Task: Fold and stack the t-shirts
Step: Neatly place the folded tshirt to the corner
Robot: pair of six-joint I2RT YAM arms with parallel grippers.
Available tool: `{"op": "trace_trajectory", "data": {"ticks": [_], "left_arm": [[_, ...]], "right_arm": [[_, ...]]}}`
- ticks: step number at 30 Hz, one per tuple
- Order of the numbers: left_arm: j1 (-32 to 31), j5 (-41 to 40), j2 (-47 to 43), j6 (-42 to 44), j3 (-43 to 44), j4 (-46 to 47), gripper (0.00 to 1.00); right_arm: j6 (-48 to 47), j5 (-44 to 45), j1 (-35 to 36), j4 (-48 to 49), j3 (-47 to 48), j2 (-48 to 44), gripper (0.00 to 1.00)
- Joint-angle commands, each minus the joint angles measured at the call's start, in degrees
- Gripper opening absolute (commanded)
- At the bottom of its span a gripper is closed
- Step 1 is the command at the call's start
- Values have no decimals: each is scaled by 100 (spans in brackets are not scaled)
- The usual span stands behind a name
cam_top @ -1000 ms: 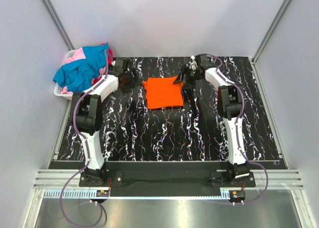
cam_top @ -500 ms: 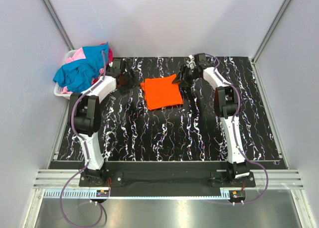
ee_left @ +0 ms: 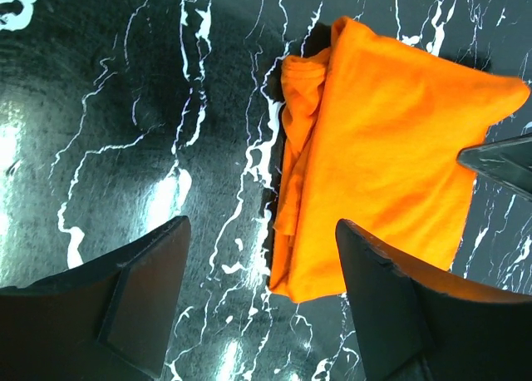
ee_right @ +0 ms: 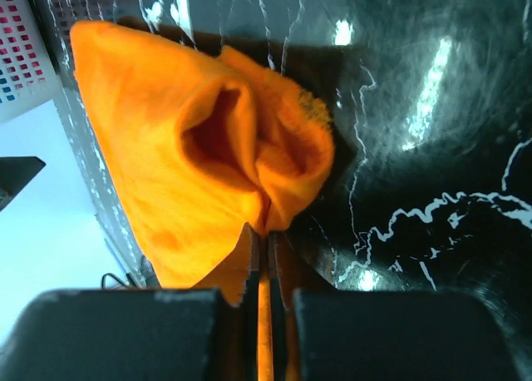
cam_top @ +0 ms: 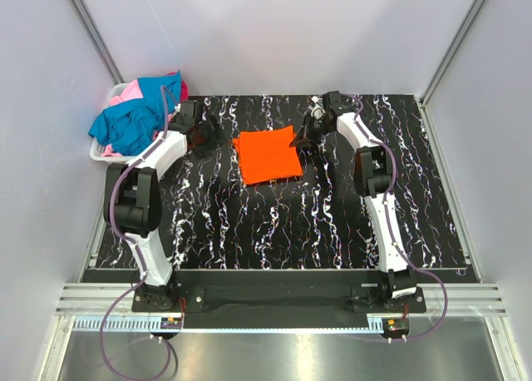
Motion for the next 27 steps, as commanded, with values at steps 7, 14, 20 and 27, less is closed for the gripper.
{"op": "trace_trajectory", "data": {"ticks": [7, 14, 20, 27], "left_arm": [[57, 50, -763, 27, -384, 193, 75], [57, 138, -1150, 36, -770, 193, 75], [49, 208, -1230, 98, -868, 201, 75], [49, 376, -1089, 186, -648, 193, 75]], "right_arm": [[-539, 1569, -23, -715, 392, -156, 0], [-416, 3116, -585, -1198, 1253, -77, 0], [-582, 4047, -946, -1190, 1639, -60, 0], [-1925, 5920, -999, -821, 1825, -59, 0]]}}
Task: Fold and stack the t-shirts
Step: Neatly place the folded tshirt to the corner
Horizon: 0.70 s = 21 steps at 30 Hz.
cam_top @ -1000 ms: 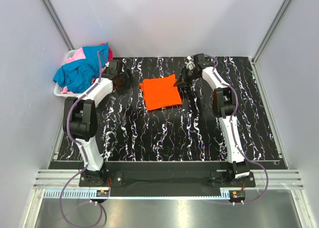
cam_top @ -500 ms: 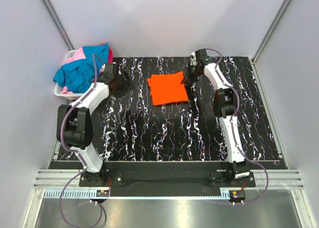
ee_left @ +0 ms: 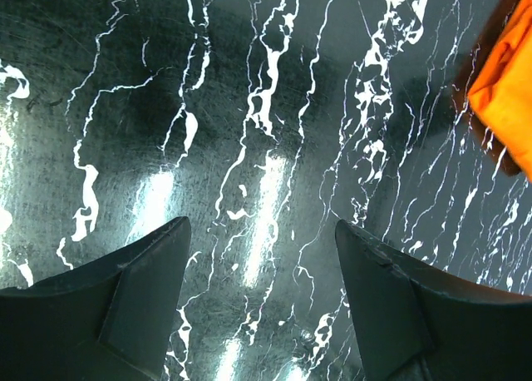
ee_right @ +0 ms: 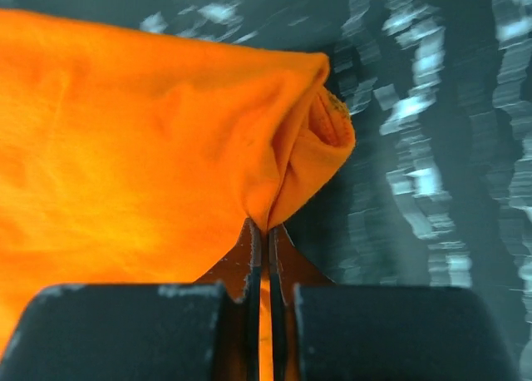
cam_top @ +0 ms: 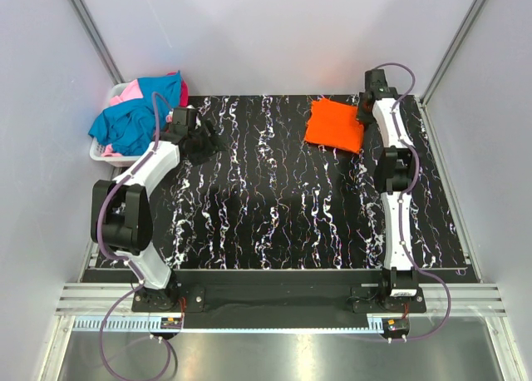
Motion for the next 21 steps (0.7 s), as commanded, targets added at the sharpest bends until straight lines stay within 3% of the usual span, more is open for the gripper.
{"op": "trace_trajectory", "data": {"ticks": [1, 5, 9, 14, 21], "left_arm": [[33, 240, -36, 157, 254, 188, 75], [33, 319, 79, 210, 378, 171, 75], [33, 424, 202, 254, 536, 144, 75], [25, 618, 395, 289, 764, 162, 75], [16, 829, 457, 377, 896, 250, 77]], "right_arm": [[-976, 1575, 127, 385, 249, -70, 0], [-1399, 2447, 13, 729, 258, 0, 0], [-971, 2967, -321, 835, 293, -9, 0], [-644, 2643, -769, 887, 267, -18, 0], [-933, 2274, -1112, 1072, 469, 211, 0]]}}
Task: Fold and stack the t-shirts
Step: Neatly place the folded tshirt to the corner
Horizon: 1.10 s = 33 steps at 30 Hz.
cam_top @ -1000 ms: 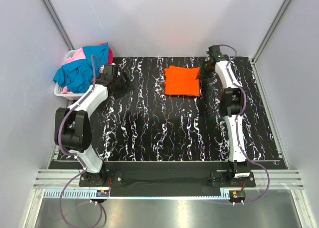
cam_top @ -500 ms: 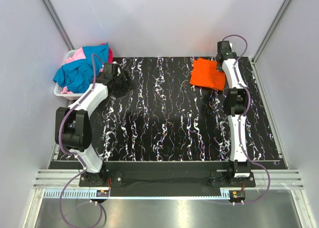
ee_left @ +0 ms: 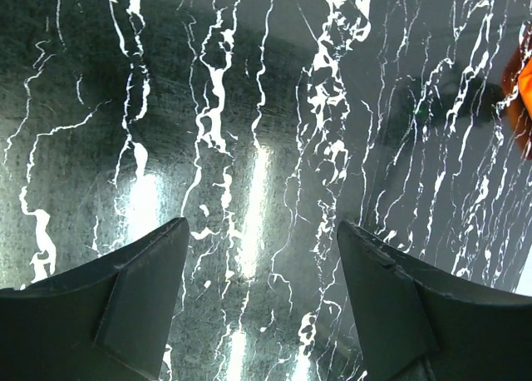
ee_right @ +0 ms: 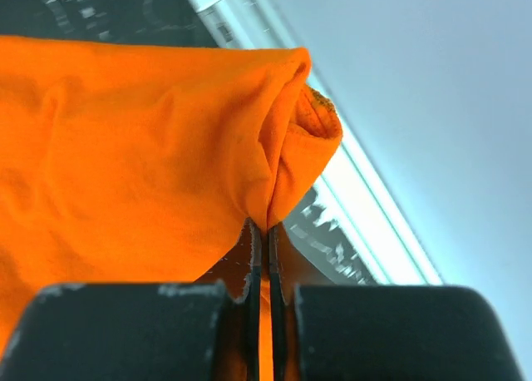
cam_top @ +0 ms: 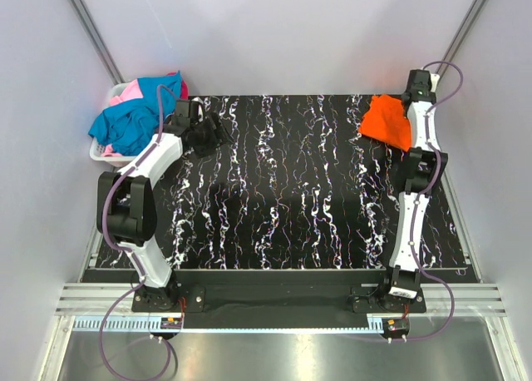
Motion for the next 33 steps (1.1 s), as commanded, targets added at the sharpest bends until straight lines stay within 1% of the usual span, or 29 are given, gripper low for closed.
{"op": "trace_trajectory", "data": {"ticks": [1, 3, 5, 7, 8, 9, 10, 11, 12, 13, 18, 22, 24, 26, 28, 30, 31, 33], "left_arm": [[16, 198, -39, 143, 258, 274, 78], [16, 206, -66, 178, 241, 318, 79], [7, 215, -118, 196, 206, 405, 81], [-10, 224, -127, 205, 170, 476, 82], [-28, 232, -127, 205, 179, 502, 83], [-37, 267, -127, 213, 170, 537, 83], [-46, 320, -127, 231, 162, 616, 84], [-63, 338, -136, 231, 153, 660, 84], [-89, 373, -128, 240, 144, 704, 85], [-107, 434, -136, 249, 118, 800, 86], [-195, 575, -84, 205, 82, 959, 90], [-239, 584, -136, 152, -58, 1135, 91], [-265, 567, -162, 126, -146, 1179, 92], [-292, 558, -189, 99, -207, 1241, 92], [-318, 514, -241, 91, -304, 1267, 92], [-336, 479, -259, 64, -365, 1285, 93], [-336, 461, -294, 55, -383, 1293, 93], [-344, 435, -329, 29, -445, 1294, 93]], "right_arm": [[-212, -93, -56, 425, 362, 163, 0], [-257, -173, -118, 557, 362, 198, 0], [-493, -305, -154, 654, 344, 233, 0], [-687, -253, -180, 777, 336, 286, 1], [-722, -192, -189, 812, 309, 286, 4], [-696, -78, -198, 856, 274, 277, 10], [-661, 19, -207, 848, 257, 251, 34], [-626, 72, -207, 856, 248, 225, 48], [-556, 125, -215, 856, 256, 198, 55], [-538, 152, -215, 848, 230, 102, 66], [-389, 398, -207, 830, 28, -346, 67], [-117, 13, -189, 637, -314, -934, 66], [-28, -137, -58, 445, -437, -1110, 65], [-159, -77, 109, 400, -718, -1365, 64], [-256, -7, 434, 399, -1060, -1576, 63], [-187, -251, 662, 408, -1333, -1743, 63], [-21, -757, 690, 399, -1561, -1883, 63], [480, -1392, 751, 356, -1720, -1937, 62]]}}
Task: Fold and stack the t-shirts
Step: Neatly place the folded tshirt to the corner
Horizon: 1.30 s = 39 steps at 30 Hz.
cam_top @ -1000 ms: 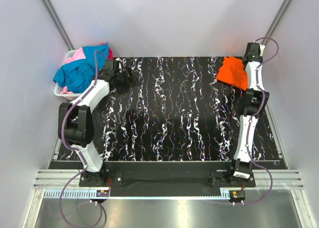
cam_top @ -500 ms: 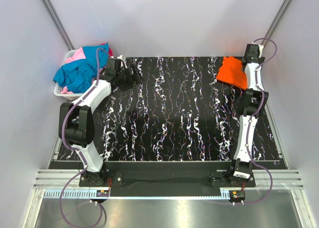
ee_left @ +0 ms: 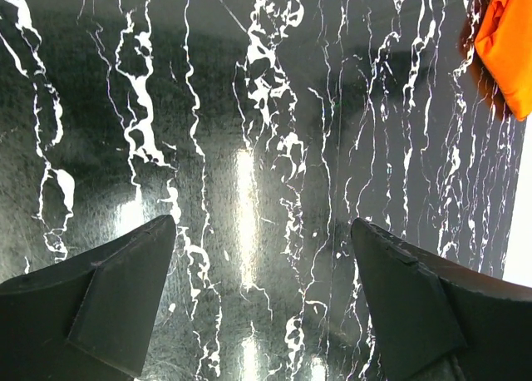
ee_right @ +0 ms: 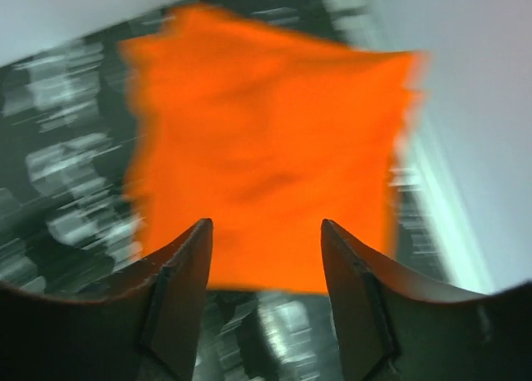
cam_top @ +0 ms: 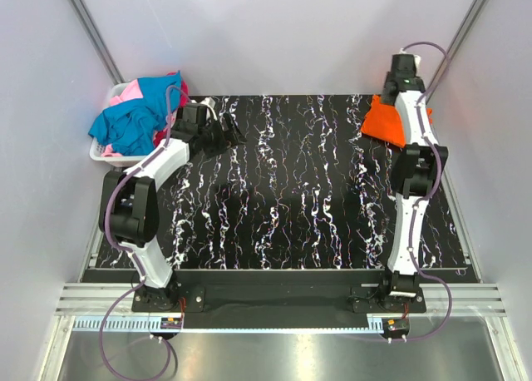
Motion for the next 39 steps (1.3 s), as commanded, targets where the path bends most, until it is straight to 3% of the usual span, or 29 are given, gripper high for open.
{"op": "trace_trajectory", "data": {"ticks": [1, 4, 16, 28, 39], "left_arm": [[-30, 8, -345, -65, -97, 330, 93], [-30, -62, -441, -82, -203, 330, 93], [-30, -150, -574, -48, -362, 303, 93], [-30, -71, -468, 14, -186, 233, 94], [-30, 79, -547, 40, -194, 250, 94]], "right_arm": [[702, -1486, 281, -114, -294, -333, 60], [1300, -2140, 282, -176, -285, -158, 56], [1678, -1932, 264, -615, 532, 712, 53], [2250, -1413, 53, -1283, 295, 924, 52], [2470, -543, -227, -1864, -811, 476, 45]]}}
